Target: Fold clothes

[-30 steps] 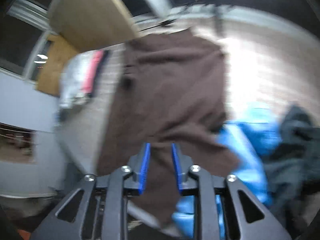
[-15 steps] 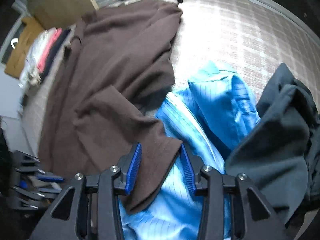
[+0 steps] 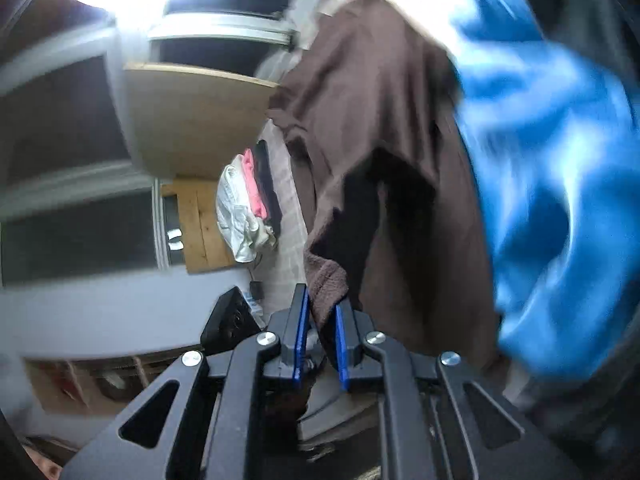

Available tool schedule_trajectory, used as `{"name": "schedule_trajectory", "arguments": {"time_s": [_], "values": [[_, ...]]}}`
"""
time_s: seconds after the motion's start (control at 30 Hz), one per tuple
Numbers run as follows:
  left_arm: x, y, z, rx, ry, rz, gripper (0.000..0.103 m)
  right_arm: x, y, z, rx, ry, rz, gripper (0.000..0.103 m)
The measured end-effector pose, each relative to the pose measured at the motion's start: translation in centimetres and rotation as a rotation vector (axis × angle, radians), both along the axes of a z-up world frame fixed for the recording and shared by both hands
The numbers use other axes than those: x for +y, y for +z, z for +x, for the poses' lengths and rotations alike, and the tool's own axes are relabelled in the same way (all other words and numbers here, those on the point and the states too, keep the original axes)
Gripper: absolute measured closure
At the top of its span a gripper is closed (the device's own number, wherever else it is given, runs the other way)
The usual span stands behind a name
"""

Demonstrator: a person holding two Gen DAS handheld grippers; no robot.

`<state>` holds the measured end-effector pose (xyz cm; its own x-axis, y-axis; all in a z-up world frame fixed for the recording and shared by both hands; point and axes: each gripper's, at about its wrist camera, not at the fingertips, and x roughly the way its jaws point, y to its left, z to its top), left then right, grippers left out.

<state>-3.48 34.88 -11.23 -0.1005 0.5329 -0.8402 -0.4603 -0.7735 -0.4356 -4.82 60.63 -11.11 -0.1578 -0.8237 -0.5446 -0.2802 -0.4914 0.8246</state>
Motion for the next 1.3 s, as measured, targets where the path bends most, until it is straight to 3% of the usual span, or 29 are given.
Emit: {"name": "schedule_trajectory", "arguments": {"time_s": [0.03, 0.1, 0.2, 0.33, 0.47, 0.67, 0.8, 0.83, 0.87, 0.9, 0.93, 1.17, 1.3], "values": [[-0.6, 0.1, 0.1, 0.005, 0.001, -0.014, 0.078, -0.7, -0.7, 1.4, -0.022, 0.046, 0.087, 0.080], [-1.0, -0.4, 0.4, -0.007, 0.002, -0.020, 0.077, -2.6, -2.8, 3.8, -0.072, 0.210, 0.308, 0.072], [0.3, -2.5, 1.2, -0.051, -0.004, -0.029, 0.077, -2.5, -3.6, 3.9, -0.086, 0.275, 0.374, 0.072], [2.6, -5.0, 2.7, -0.109, 0.005, -0.011, 0.077, -1.5, -0.1, -2.4, 0.176, 0.295, 0.580, 0.070], [5.5, -4.7, 4.0, -0.073, 0.028, -0.015, 0.076, -1.9, -2.7, -9.0, 0.152, 0.279, 0.639, 0.068], [8.6, -4.4, 2.7, -0.101, 0.100, 0.037, 0.067, -2.5, -6.5, -18.5, 0.117, 0.255, 0.719, 0.068], [8.7, -5.0, 1.6, -0.060, 0.148, -0.008, 0.074, -3.9, -7.4, -19.6, 0.114, 0.275, 0.718, 0.068], [8.5, -5.3, 1.3, -0.063, 0.155, -0.018, 0.094, -4.4, -7.3, -19.7, 0.128, 0.294, 0.729, 0.072], [8.1, -5.5, 1.0, -0.065, 0.159, -0.026, 0.098, -4.6, -7.0, -19.8, 0.150, 0.303, 0.722, 0.077], [7.4, -5.3, 0.8, -0.060, 0.156, -0.022, 0.098, -4.9, -6.6, -19.9, 0.170, 0.312, 0.717, 0.096], [6.8, -5.0, 0.7, -0.050, 0.152, -0.022, 0.098, -5.0, -6.2, -20.0, 0.189, 0.319, 0.716, 0.098], [4.4, 2.7, 1.9, 0.144, 0.022, -0.105, 0.097, -3.6, -3.5, -20.1, 0.294, 0.369, 0.848, 0.100], [7.4, 1.0, 3.8, 0.074, -0.161, -0.163, 0.092, -2.2, -2.5, -20.1, 0.337, 0.394, 0.952, 0.100]]}}
